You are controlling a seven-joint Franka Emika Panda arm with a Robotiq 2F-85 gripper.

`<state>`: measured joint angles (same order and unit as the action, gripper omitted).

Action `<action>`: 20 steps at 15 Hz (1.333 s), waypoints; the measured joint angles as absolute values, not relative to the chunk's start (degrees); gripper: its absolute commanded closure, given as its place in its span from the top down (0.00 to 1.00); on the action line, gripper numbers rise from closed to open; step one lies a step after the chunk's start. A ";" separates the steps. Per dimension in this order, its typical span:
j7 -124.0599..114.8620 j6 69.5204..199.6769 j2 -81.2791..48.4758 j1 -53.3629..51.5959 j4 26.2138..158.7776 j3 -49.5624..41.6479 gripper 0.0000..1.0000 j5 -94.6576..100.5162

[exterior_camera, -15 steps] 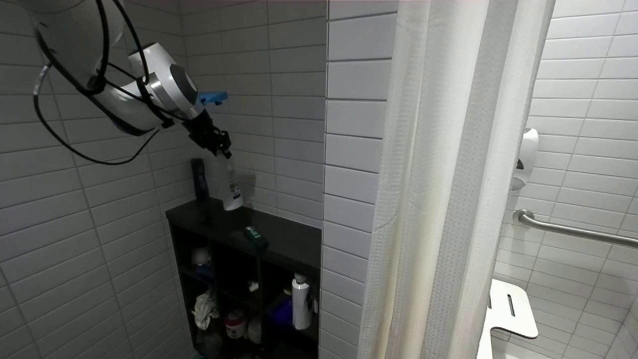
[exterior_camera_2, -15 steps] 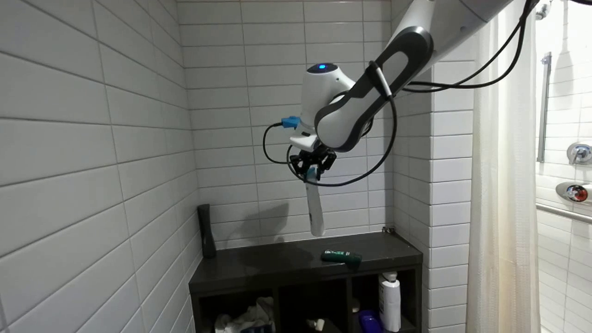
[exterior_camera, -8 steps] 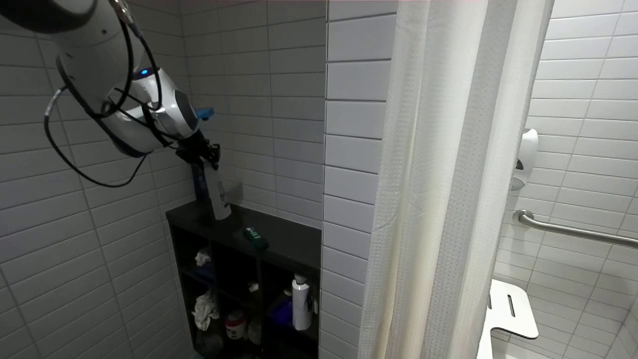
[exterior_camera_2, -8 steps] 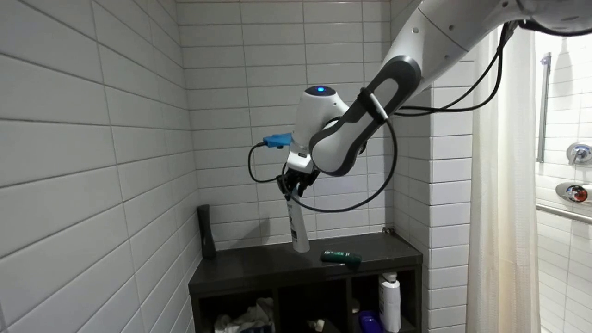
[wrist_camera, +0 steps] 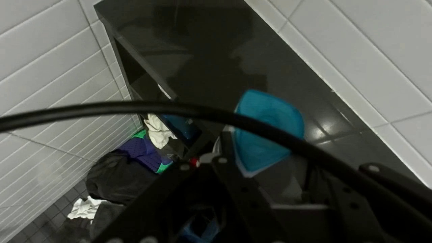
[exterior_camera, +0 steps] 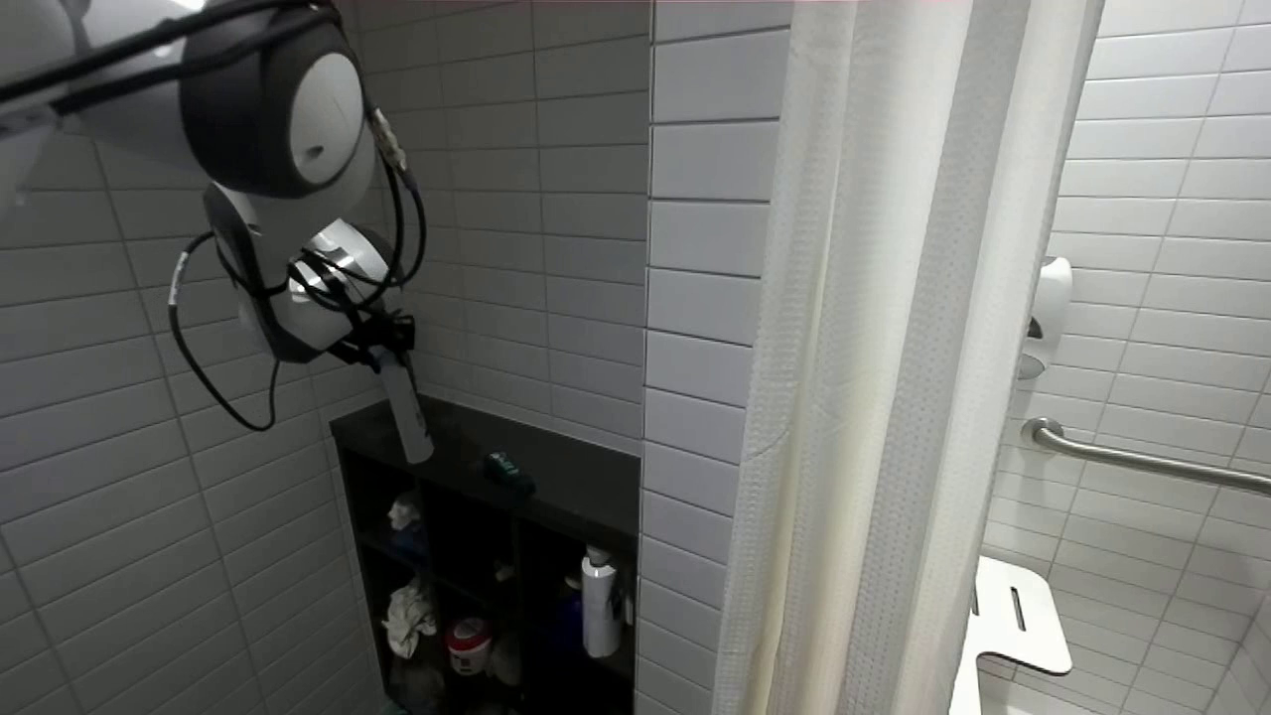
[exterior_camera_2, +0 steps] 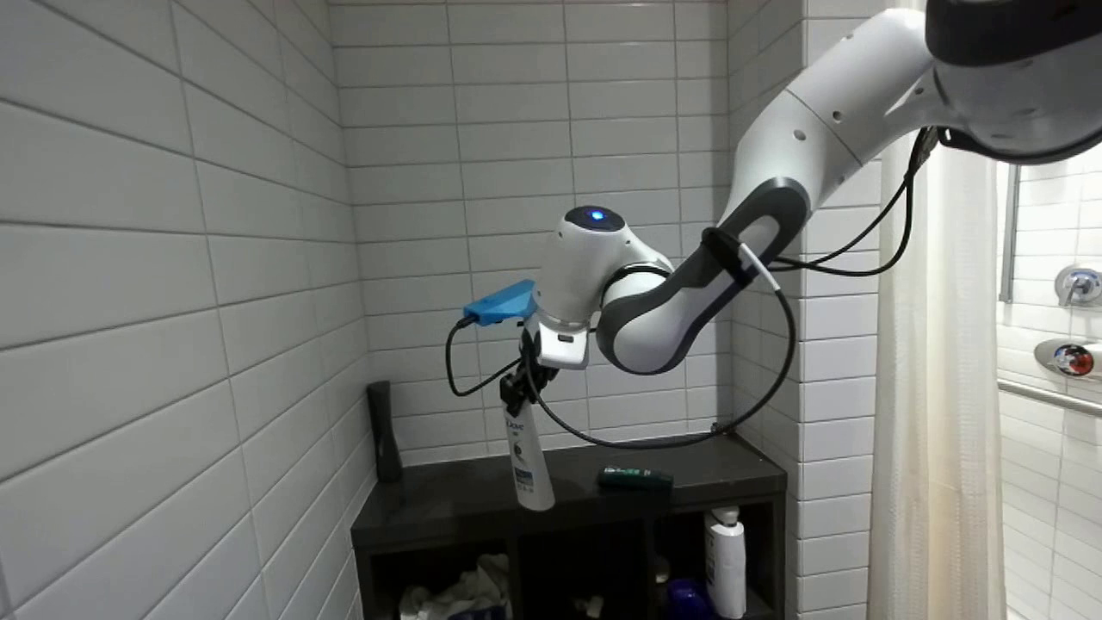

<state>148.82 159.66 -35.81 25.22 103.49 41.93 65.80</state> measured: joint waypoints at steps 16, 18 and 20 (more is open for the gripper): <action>148.96 155.59 -38.14 32.95 101.74 50.70 0.18 87.73; 148.96 157.23 -38.78 33.56 101.53 50.33 0.18 87.94; 148.96 158.81 -40.03 34.27 101.37 50.05 0.18 87.94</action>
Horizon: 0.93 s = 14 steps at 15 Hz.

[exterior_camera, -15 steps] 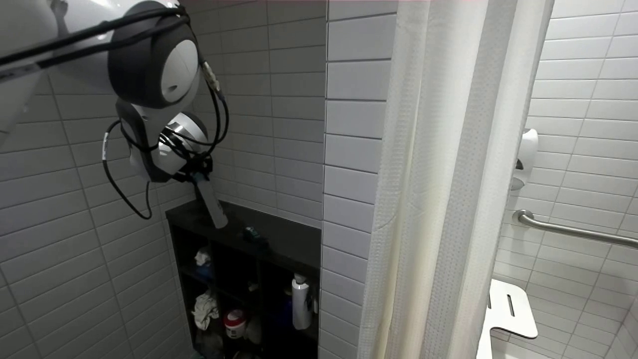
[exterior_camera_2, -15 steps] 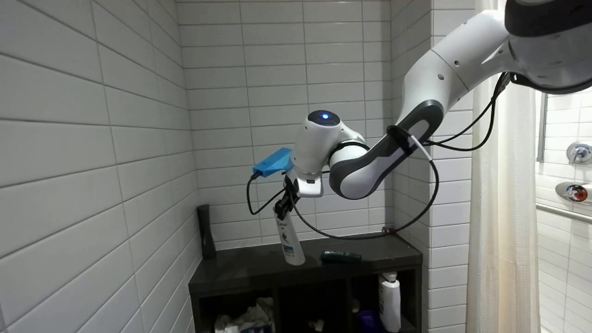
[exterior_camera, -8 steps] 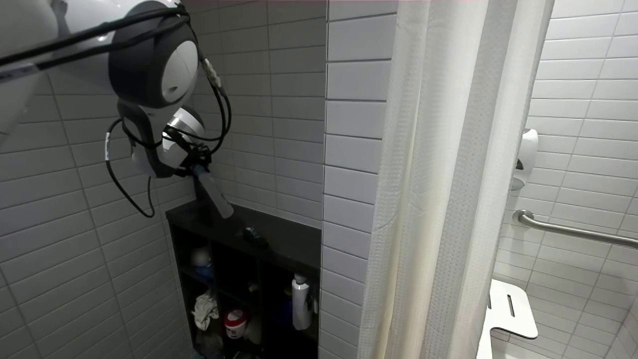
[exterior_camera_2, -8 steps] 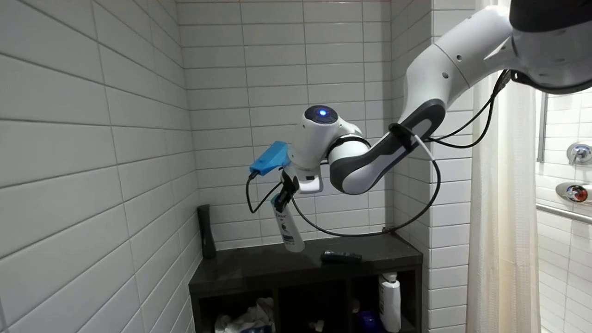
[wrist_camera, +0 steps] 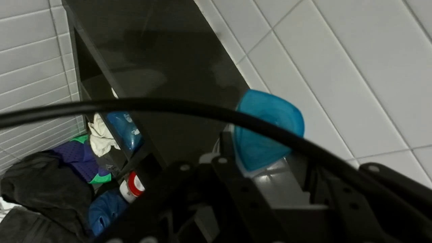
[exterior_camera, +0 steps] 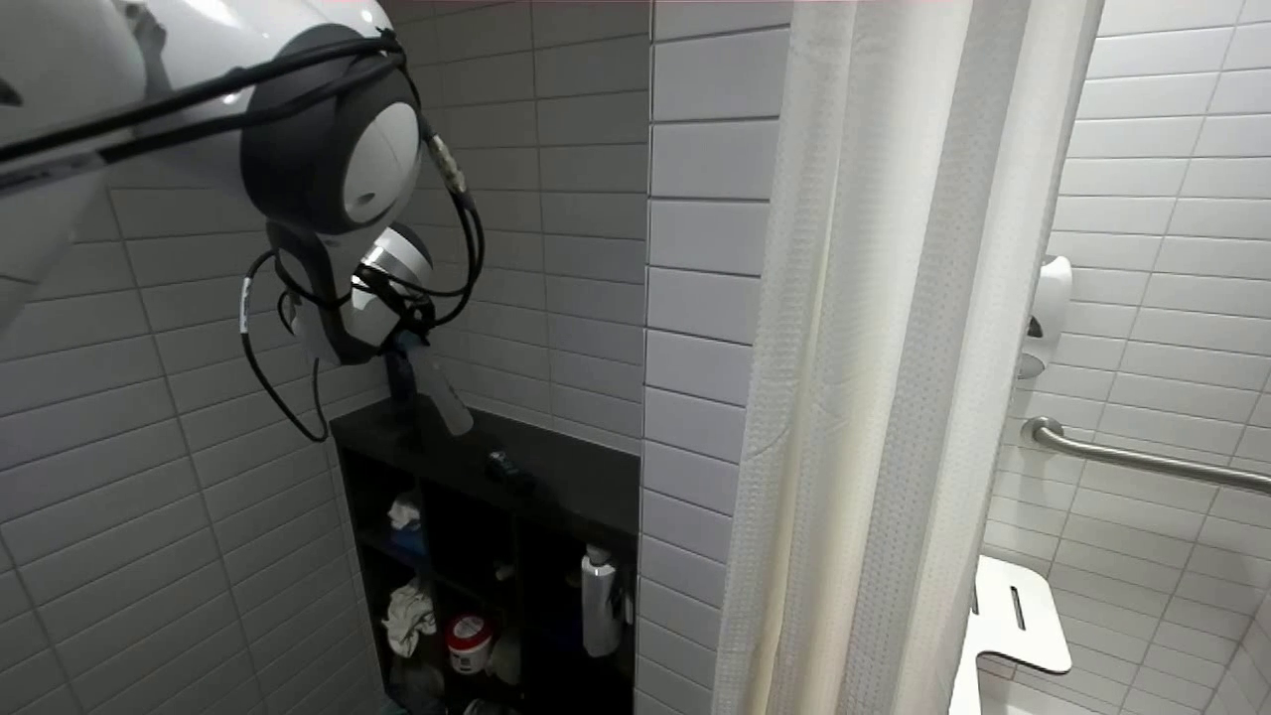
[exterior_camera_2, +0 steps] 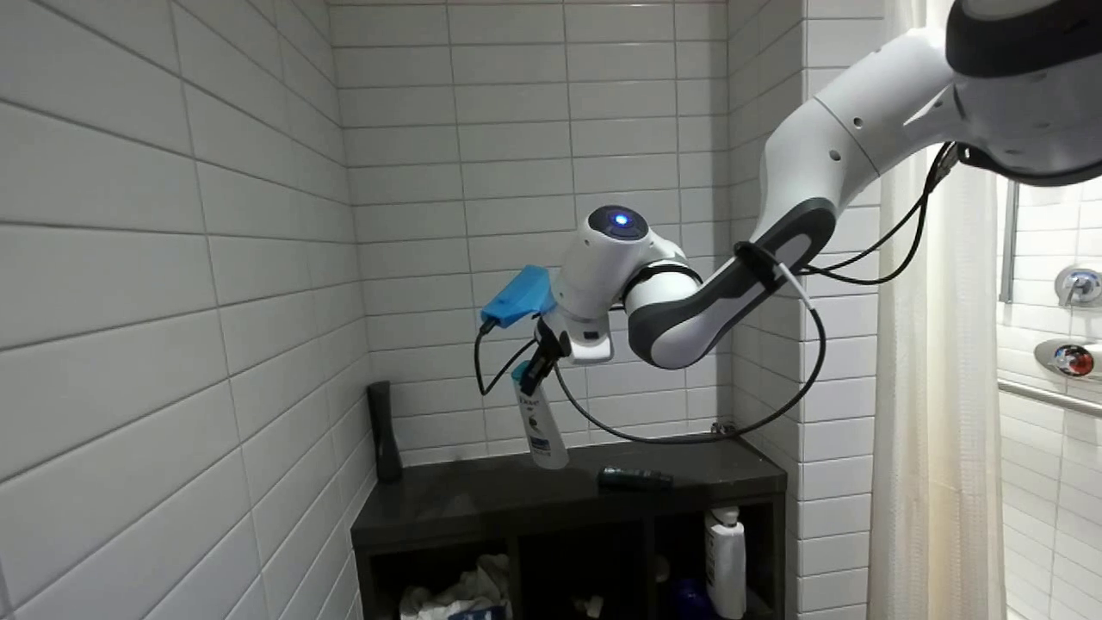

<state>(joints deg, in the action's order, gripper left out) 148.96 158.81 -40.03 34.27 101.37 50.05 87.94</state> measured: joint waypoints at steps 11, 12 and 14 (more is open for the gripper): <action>149.01 159.77 -44.95 34.60 101.33 50.80 0.18 87.95; 149.01 159.76 -44.97 34.60 101.33 50.85 0.18 87.95; 149.00 159.76 -44.98 34.61 101.32 50.86 0.18 87.95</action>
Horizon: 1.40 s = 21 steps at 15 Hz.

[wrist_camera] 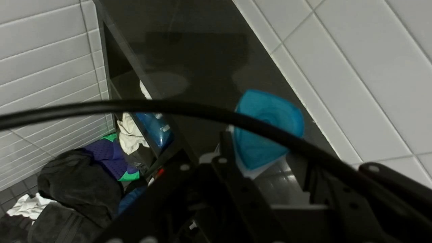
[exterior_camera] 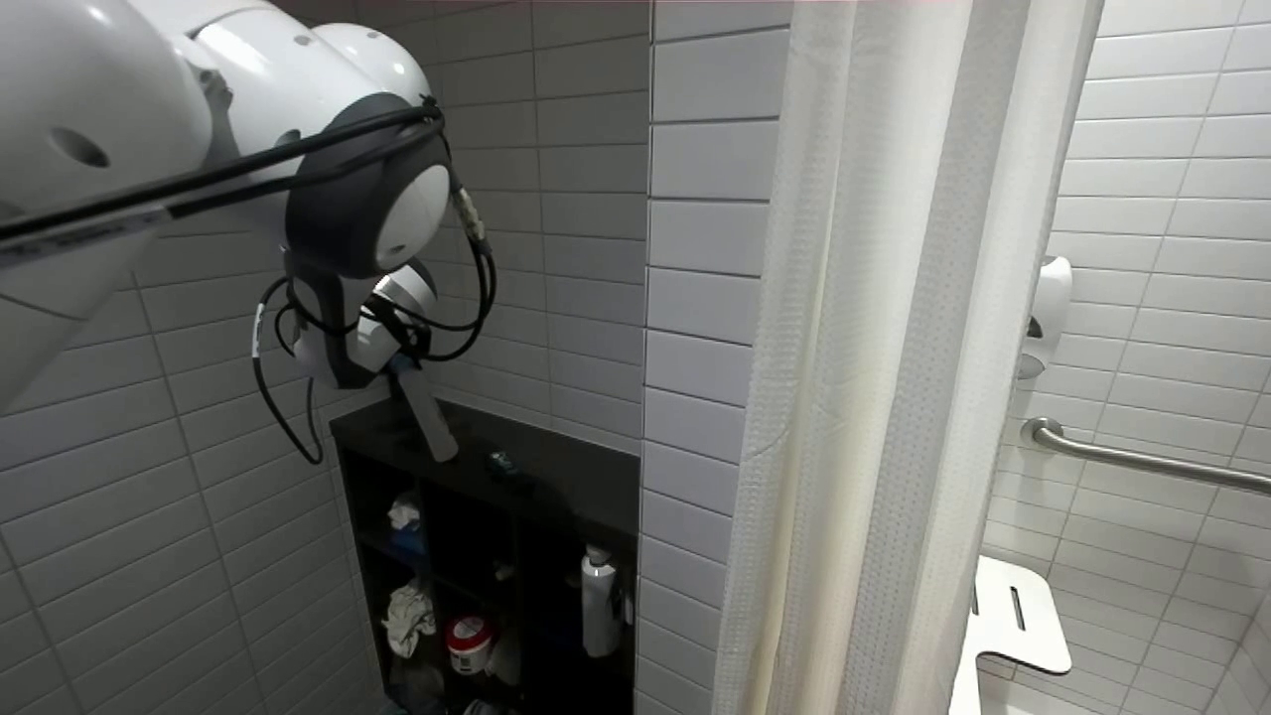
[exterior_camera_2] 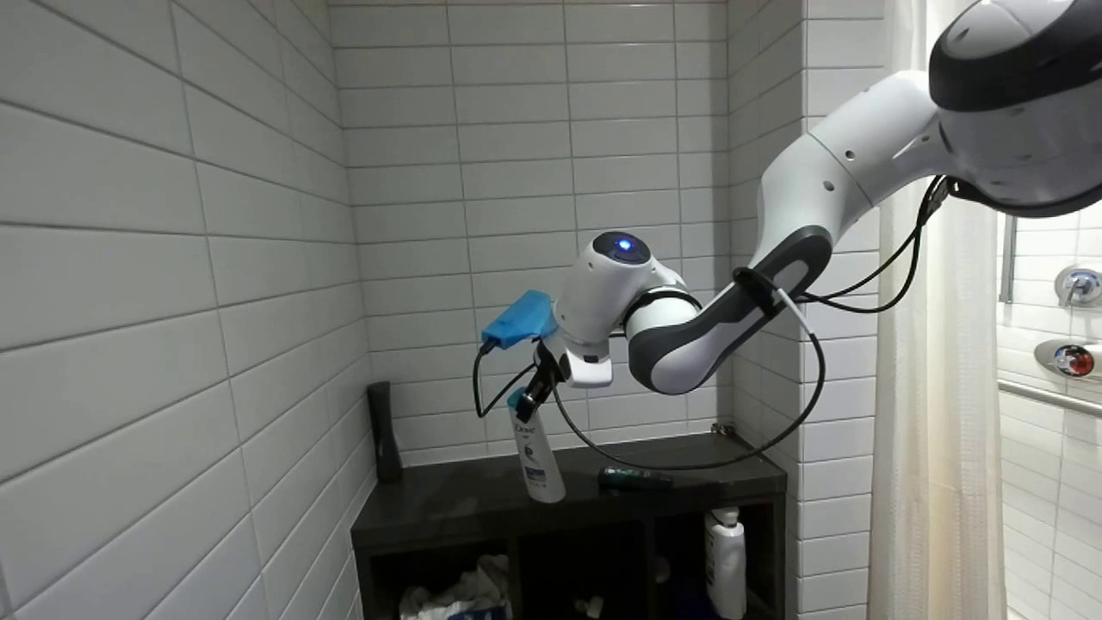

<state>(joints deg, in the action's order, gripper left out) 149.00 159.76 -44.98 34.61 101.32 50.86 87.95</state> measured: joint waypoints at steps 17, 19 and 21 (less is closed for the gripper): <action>148.95 159.27 -44.98 35.87 97.83 52.41 1.00 87.36; 148.95 158.12 -44.97 35.87 97.41 52.97 1.00 86.29; 148.97 155.18 -44.94 35.88 96.99 54.20 1.00 83.81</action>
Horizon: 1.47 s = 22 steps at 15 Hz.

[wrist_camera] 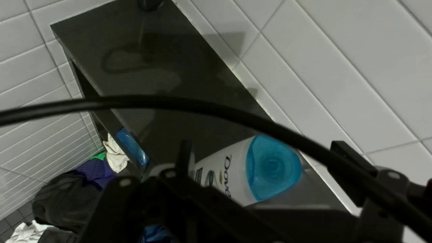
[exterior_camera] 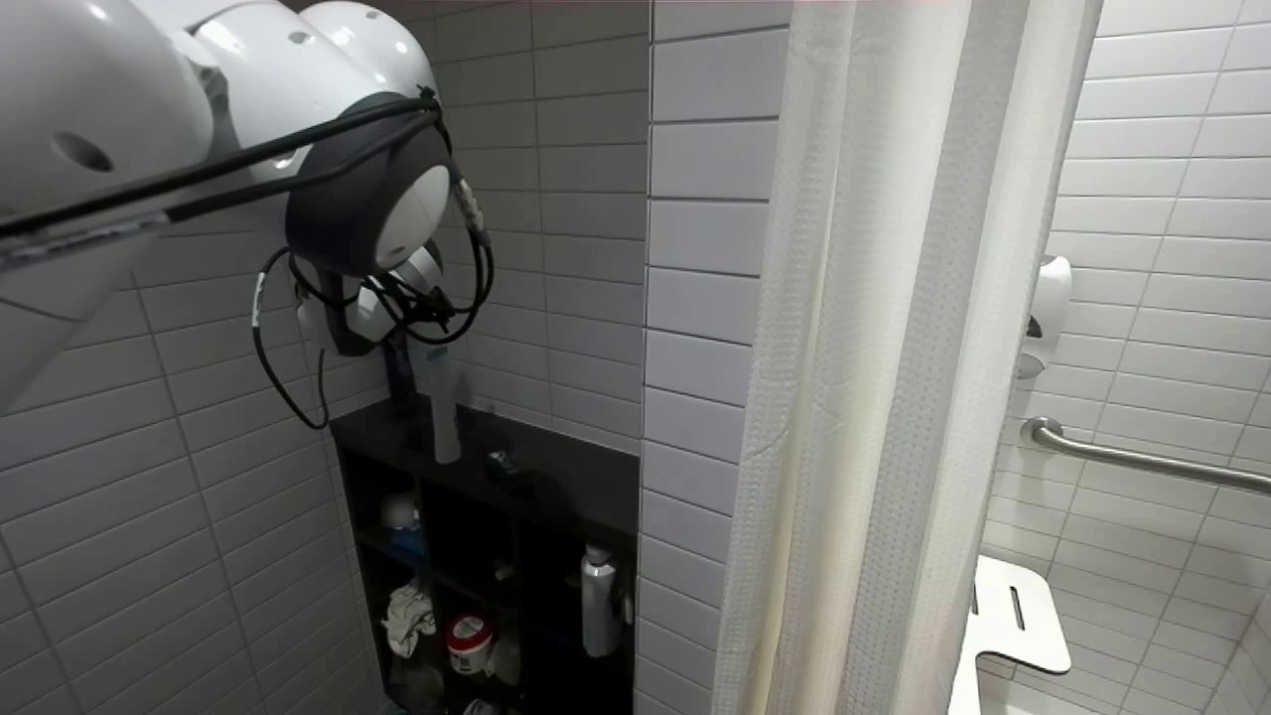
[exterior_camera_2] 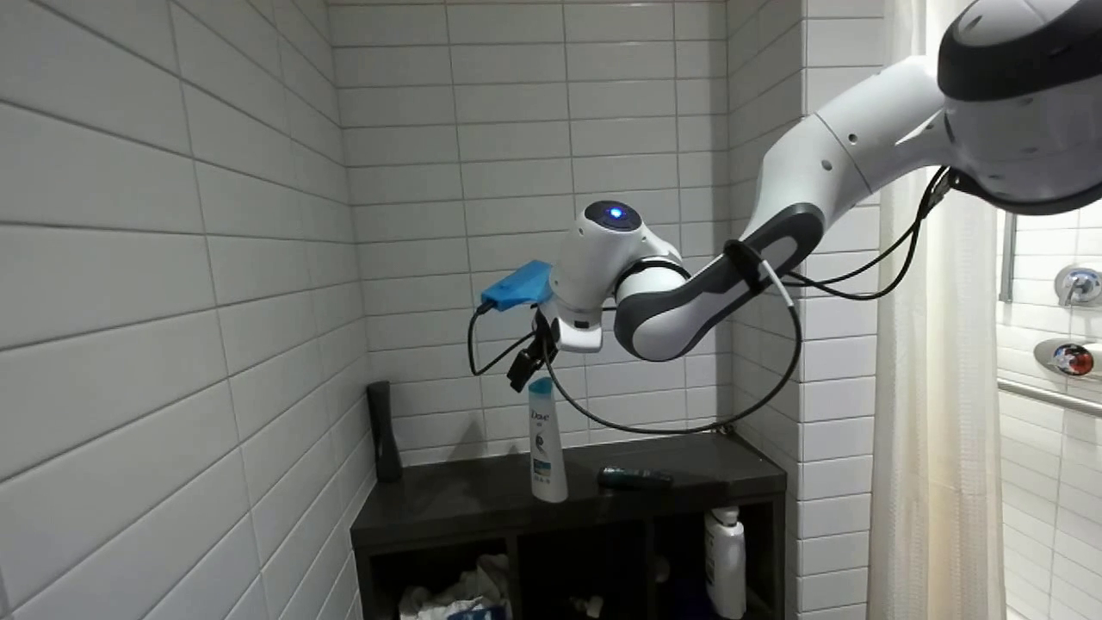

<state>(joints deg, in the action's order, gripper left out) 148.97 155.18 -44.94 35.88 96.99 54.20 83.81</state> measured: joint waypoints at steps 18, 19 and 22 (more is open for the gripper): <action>148.95 145.80 -44.97 35.99 95.37 59.36 1.00 78.75; 148.95 145.80 -44.97 35.99 95.37 59.36 1.00 78.75; 148.95 145.80 -44.97 35.99 95.37 59.36 1.00 78.75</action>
